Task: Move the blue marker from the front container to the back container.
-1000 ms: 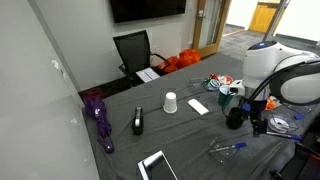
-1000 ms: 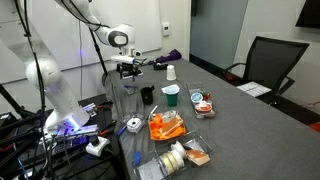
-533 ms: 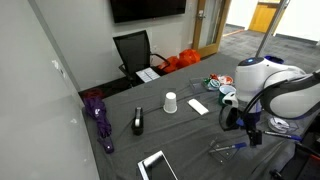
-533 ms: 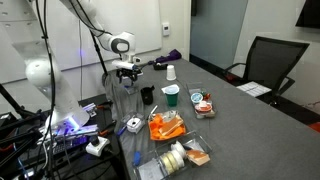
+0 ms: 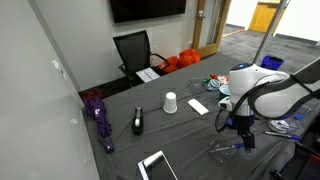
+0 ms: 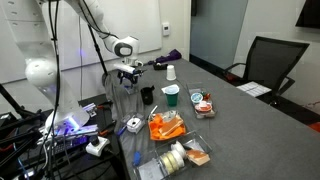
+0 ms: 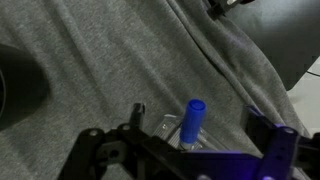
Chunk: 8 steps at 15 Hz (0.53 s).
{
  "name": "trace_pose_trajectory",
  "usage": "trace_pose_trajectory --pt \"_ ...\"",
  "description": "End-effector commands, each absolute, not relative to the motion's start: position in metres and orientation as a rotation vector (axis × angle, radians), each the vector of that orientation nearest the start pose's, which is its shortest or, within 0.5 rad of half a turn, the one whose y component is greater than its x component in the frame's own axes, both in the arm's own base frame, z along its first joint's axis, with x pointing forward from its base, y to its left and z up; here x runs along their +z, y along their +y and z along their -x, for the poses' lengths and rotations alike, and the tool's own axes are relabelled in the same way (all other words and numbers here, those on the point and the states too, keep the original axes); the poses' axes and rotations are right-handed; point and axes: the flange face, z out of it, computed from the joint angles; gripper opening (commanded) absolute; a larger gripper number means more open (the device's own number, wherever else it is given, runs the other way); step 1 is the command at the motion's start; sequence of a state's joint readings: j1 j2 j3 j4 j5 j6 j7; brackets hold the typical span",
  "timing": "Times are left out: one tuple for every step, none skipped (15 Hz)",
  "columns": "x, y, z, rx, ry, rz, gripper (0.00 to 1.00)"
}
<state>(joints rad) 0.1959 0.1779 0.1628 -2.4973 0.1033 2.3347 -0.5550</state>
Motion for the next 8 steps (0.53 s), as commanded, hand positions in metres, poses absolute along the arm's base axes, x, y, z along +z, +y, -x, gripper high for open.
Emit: trace_pose_trajectory --pt "0.1847 0.1595 -0.4068 0.493 -1.145 2.724 0.73" --pt "0.1826 0.1599 -0.4069 0.501 -1.138 2.728 0.67" --pt "0.1809 0.1600 -0.4066 0.514 -1.130 2.733 0.57" --pt "0.1799 0.1602 -0.4063 0.523 -1.122 2.735 0.51" --pt "0.1793 0.1605 -0.4057 0.530 -1.115 2.737 0.45" --pt "0.1787 0.1606 -0.4053 0.537 -1.114 2.736 0.37" --pt "0.1785 0.1600 -0.4047 0.538 -1.118 2.740 0.31" --pt "0.1789 0.1596 -0.4044 0.539 -1.119 2.741 0.23"
